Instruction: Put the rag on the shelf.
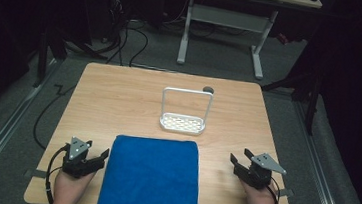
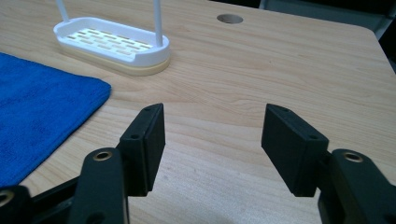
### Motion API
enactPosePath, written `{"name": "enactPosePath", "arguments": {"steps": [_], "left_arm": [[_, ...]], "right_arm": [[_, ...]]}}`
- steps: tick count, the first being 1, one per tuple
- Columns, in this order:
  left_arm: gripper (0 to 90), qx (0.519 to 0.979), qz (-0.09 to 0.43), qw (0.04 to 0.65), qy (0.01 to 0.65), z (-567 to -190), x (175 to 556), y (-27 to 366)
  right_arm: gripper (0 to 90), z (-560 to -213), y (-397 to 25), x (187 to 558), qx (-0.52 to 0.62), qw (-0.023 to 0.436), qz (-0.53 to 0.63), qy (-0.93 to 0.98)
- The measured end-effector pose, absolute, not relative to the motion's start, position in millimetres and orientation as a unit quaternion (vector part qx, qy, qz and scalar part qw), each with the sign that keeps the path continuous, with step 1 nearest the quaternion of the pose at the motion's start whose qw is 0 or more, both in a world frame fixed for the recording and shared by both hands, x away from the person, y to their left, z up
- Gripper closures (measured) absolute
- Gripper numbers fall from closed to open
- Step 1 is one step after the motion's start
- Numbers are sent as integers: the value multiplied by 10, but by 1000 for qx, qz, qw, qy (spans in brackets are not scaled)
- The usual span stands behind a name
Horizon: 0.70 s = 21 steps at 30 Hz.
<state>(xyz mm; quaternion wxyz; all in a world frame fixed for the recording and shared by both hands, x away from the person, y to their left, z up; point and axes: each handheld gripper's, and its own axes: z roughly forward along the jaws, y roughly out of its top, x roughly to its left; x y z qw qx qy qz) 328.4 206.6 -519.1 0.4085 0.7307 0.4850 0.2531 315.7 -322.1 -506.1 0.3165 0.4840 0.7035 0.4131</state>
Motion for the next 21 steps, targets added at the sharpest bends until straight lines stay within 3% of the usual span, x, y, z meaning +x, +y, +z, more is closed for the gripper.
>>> {"name": "enactPosePath", "arguments": {"steps": [8,21], "left_arm": [[313,729,228,414,494,-5184,3355,2076],[351,730,234,406,498,-5172,3354,2056]], "right_arm": [[371,-5081,-3223,3168,494,299,408,707],[352,-5094,-3192,3187,494,284,409,713]]}}
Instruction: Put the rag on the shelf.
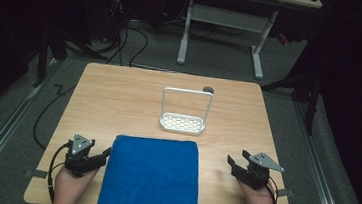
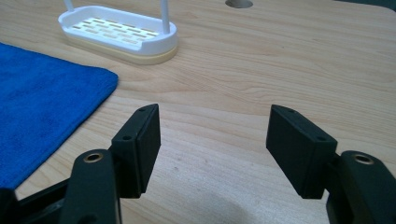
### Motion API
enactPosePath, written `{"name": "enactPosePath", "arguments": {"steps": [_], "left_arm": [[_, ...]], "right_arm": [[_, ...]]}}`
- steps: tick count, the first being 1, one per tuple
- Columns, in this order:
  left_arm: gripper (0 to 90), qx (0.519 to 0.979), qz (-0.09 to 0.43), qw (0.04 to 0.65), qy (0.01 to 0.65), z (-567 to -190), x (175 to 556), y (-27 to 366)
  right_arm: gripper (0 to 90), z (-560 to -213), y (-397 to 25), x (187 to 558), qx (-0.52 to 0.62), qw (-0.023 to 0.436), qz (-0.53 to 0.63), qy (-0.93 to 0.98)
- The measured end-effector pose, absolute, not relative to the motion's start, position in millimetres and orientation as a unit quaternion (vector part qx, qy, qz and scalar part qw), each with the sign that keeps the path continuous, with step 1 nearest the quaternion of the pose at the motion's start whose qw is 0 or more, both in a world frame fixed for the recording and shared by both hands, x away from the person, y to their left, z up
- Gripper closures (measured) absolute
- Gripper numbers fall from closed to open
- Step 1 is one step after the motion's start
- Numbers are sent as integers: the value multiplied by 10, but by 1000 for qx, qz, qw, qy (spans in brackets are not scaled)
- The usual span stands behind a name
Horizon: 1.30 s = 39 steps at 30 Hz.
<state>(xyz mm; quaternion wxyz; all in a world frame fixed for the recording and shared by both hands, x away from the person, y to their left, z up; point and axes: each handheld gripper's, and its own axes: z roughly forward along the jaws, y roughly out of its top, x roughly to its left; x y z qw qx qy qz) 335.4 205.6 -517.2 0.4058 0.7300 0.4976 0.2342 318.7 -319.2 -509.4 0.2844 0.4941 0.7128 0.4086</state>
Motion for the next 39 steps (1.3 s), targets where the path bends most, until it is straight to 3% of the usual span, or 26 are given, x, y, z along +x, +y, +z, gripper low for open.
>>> {"name": "enactPosePath", "arguments": {"steps": [10,19,30,39], "left_arm": [[394,720,208,411,519,-5212,3436,2081],[465,731,210,391,518,-5221,3845,1742],[608,734,182,377,535,-5331,3935,1705],[799,745,169,381,520,-5336,3916,1683]], "right_arm": [[357,-5080,-3137,3190,476,273,410,729],[389,-5068,-3091,3186,463,273,418,733],[495,-5131,-2866,3226,458,253,414,745],[536,-5161,-2475,3438,446,223,403,767]]}}
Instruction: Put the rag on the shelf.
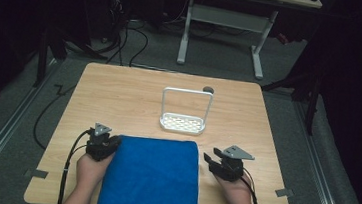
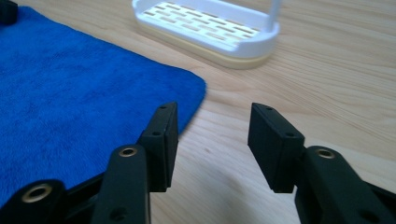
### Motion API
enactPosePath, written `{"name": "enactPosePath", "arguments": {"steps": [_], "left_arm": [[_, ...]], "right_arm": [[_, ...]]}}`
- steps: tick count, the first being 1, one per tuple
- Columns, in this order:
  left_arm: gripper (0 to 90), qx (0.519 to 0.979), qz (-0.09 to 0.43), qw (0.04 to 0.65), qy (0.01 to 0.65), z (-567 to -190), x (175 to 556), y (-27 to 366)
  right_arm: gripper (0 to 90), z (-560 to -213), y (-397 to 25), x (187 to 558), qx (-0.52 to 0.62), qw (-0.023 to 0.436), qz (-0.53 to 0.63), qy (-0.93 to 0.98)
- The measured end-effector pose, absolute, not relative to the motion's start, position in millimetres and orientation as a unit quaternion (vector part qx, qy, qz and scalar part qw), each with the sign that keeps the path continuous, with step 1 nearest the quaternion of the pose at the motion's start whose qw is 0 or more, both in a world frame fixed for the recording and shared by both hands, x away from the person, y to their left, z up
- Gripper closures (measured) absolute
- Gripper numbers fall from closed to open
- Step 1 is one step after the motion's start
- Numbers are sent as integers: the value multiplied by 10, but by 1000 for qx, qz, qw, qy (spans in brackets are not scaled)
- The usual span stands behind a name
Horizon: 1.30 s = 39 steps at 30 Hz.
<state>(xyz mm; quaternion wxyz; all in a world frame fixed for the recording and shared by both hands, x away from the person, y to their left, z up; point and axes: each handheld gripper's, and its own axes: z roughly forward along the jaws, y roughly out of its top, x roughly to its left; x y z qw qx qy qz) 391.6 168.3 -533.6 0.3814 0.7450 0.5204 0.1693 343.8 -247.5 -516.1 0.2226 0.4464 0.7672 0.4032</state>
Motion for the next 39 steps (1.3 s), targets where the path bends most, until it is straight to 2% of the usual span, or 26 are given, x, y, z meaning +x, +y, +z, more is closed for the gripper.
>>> {"name": "enactPosePath", "arguments": {"steps": [8,13,18,21,23,24,25,26,32,39], "left_arm": [[847,752,175,380,509,-5342,3898,1663],[845,753,179,379,507,-5344,3893,1655],[846,753,179,379,507,-5344,3893,1654],[846,756,183,377,503,-5344,3889,1647],[852,757,183,377,502,-5344,3887,1645],[857,758,182,376,501,-5343,3885,1645],[861,758,182,376,501,-5343,3885,1645],[864,760,182,376,498,-5343,3879,1638],[871,768,177,378,486,-5340,3845,1570],[872,787,167,385,451,-5330,3787,1238]], "right_arm": [[583,-5227,-2130,3770,453,204,370,785],[584,-5239,-2102,3822,454,201,367,787],[623,-5294,-2091,3842,459,191,349,794],[672,-5299,-2083,3830,457,194,349,795],[739,-5297,-2069,3815,451,196,346,799],[824,-5298,-2057,3803,444,196,346,803],[824,-5298,-2057,3803,444,196,346,803],[876,-5304,-2039,3789,434,197,348,807],[882,-5278,-2112,3769,430,214,362,799],[882,-5215,-2404,3709,441,230,361,789]]}}
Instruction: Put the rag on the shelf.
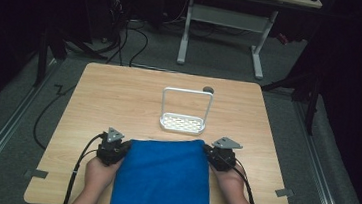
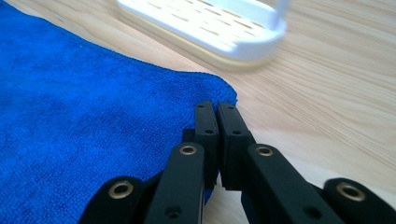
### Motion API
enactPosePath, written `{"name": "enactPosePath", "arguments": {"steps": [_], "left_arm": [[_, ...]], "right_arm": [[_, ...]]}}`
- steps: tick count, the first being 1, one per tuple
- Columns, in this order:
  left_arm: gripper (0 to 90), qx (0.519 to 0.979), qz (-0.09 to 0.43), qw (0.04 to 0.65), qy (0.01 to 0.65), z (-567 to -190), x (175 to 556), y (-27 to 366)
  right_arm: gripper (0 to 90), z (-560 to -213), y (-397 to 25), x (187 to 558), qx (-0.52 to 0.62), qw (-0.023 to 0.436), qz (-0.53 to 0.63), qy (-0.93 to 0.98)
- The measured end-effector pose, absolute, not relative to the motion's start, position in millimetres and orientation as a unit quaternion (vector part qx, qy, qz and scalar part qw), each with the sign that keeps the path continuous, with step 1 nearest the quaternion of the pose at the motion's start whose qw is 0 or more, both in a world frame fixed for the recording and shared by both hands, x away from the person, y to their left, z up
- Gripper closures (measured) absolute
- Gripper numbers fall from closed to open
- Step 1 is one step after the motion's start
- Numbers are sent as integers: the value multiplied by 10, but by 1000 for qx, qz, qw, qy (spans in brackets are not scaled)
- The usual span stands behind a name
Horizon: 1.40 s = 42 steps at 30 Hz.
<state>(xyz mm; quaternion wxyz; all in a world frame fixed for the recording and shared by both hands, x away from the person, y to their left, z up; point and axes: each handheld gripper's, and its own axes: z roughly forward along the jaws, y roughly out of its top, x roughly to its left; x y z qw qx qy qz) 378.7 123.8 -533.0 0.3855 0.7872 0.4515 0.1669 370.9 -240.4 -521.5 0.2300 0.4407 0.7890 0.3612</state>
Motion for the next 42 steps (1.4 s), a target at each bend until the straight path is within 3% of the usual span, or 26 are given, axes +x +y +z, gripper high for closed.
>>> {"name": "enactPosePath", "arguments": {"steps": [9,22,29,42], "left_arm": [[873,803,176,379,425,-5333,3786,879],[882,778,181,415,436,-5305,3753,948],[881,744,209,467,431,-5170,3653,1020],[881,723,246,497,414,-4987,3590,983]], "right_arm": [[880,-5212,-2815,3559,465,242,354,775],[880,-5192,-2836,3545,473,238,393,752],[882,-5095,-2848,3454,460,264,435,727],[883,-4957,-2863,3373,456,284,474,698]]}}
